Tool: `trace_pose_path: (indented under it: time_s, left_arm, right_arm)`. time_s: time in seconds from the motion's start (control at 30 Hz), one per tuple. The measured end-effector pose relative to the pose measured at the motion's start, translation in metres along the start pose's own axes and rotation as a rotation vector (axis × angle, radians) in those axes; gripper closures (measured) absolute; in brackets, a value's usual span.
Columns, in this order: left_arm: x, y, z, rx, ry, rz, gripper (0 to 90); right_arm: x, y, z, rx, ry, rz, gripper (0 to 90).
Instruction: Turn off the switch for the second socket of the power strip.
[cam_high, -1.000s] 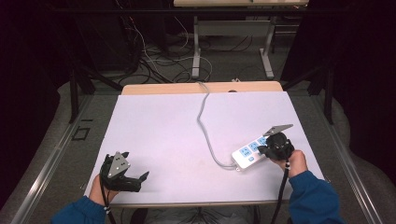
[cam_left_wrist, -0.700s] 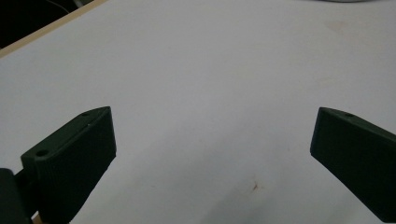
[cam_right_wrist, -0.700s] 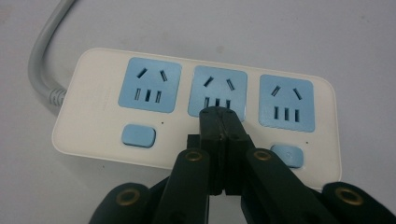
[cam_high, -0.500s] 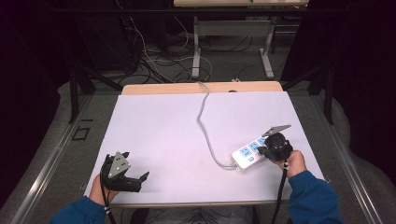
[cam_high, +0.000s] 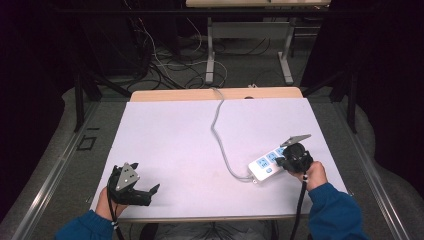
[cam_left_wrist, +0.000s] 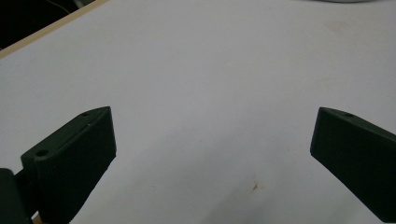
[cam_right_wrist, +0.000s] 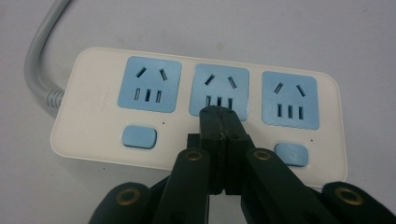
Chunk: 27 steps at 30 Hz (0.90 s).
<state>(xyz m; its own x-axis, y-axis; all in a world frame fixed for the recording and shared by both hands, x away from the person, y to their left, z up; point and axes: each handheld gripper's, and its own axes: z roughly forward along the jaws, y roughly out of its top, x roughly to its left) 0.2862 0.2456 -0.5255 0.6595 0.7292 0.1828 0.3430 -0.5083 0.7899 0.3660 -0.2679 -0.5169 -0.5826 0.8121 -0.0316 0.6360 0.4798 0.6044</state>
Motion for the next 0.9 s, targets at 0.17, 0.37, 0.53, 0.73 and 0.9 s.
trace_pose_path:
  time_s: [0.17,0.37,0.53,0.73,0.9]
  left_arm:
    - [0.0,-0.0003,0.0009,0.0,-0.007,-0.006,0.1]
    - [-0.0002,-0.0003,0.0008,0.001,-0.007,-0.004,0.1]
    - [-0.0003,-0.0003,0.0011,0.002,-0.005,-0.004,0.1]
    - [-0.0002,-0.0003,0.0011,0.0,-0.007,-0.004,0.1]
    - [0.0002,0.0,0.0008,0.003,0.001,0.01,0.1]
  right_arm:
    - [-0.0004,-0.0004,0.0008,-0.003,0.016,0.016,90.0]
    - [-0.0024,-0.0015,0.0012,-0.009,0.017,0.032,90.0]
    - [-0.0028,-0.0016,0.0011,-0.008,0.024,0.033,90.0]
    - [-0.0023,-0.0017,0.0007,-0.002,0.024,0.043,90.0]
    - [-0.0023,-0.0017,0.0008,-0.002,0.024,0.043,90.0]
